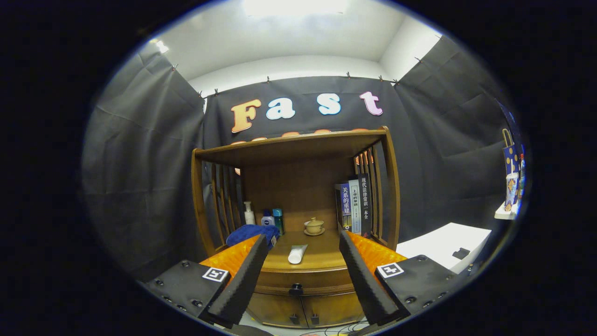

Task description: Pull open the drawer, take out the items inside it, and place them on the countertop above the cabinet.

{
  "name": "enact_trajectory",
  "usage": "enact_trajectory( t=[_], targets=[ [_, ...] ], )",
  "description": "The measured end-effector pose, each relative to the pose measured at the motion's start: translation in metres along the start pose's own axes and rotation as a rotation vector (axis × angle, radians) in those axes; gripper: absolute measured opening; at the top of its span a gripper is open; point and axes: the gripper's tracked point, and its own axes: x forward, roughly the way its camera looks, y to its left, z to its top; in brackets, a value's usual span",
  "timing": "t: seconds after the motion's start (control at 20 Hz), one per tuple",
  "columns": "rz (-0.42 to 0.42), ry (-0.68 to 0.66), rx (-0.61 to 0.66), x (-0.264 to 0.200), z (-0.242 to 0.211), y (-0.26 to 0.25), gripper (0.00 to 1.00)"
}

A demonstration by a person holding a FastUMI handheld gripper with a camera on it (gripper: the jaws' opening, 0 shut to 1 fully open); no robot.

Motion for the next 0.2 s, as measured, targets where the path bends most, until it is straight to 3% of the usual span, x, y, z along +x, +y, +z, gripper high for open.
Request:
enact_trajectory(
  t=[0.2],
  targets=[
    [0.004, 0.003, -0.002, -0.0015, 0.0006, 0.0026, 1.00]
  ],
)
